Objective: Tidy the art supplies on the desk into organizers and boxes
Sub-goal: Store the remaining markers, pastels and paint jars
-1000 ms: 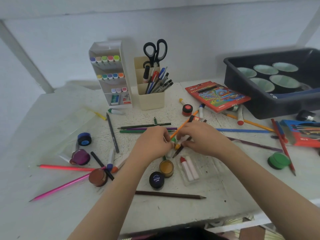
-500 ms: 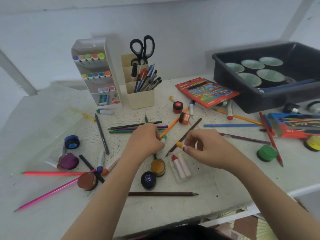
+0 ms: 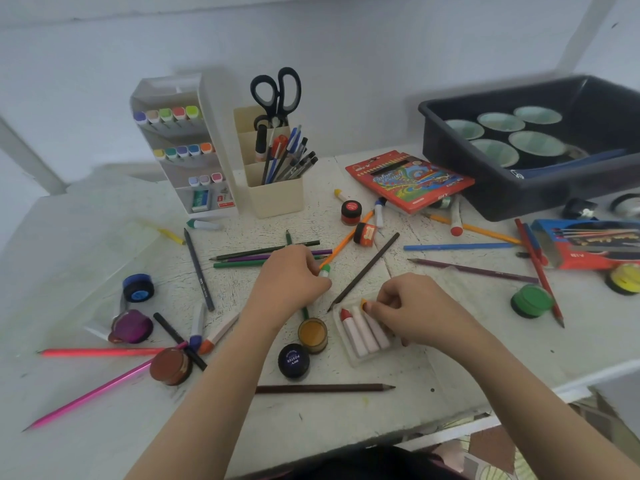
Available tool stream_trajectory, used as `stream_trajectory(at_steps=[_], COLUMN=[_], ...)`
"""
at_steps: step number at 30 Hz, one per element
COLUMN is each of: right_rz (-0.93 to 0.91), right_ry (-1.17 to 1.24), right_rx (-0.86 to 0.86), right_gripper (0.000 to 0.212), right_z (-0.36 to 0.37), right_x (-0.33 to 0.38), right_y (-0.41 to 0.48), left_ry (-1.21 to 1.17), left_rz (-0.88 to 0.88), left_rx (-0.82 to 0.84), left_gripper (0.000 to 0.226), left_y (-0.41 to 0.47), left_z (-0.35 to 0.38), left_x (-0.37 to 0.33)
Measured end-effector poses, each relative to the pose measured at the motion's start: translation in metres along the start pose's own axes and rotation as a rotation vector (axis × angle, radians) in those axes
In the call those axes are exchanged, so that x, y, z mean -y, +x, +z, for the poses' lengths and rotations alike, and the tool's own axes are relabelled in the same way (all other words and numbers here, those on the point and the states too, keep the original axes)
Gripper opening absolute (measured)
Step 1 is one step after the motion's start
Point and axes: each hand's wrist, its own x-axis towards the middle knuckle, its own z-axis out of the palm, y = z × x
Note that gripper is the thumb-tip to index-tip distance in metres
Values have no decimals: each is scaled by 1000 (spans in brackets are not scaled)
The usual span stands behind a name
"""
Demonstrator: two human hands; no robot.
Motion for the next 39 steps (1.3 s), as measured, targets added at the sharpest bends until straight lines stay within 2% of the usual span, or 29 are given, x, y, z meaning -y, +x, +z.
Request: stream_trajectory(at_steps=[10,17,19,22,25,28,31,35,39], right_rz=[71,58,33,-53,-113,-144,-127,-96,-70], right_ry=[148,74,69,273,539,624,649,608,490], right_rx=[58,42,-10,-121,-83,-41,-51,-74,-51], right_gripper=[24,20,21,21,12,6,13,8,6], right_z=[-1,-1,-3,-9,-14,-17,-18,-17,-17], right_x=[-1,2,3,6,8,4,-1,-6,-12], right_y=[3,1,-1,-4,-8,-13,-17,-20,-22], left_ry=[-121,-271,-324,-463,-571,-642,-709,-590,-414], left_rz=[-4,56,54,30,23,6,-12,51,146], left_rx=[34,94,122,189,264,273,269,246,226], left_gripper=[14,18,17,17,20,17,9,4,14], left_y=[-8,-16,-17,-20,-25,-28,-28,-25,-25], left_z=[-11,-18,-18,-17,-15,-12,-10,-4,1], left_x=[-3,-16,-21,-28,-38,-44,-47,-46,-43])
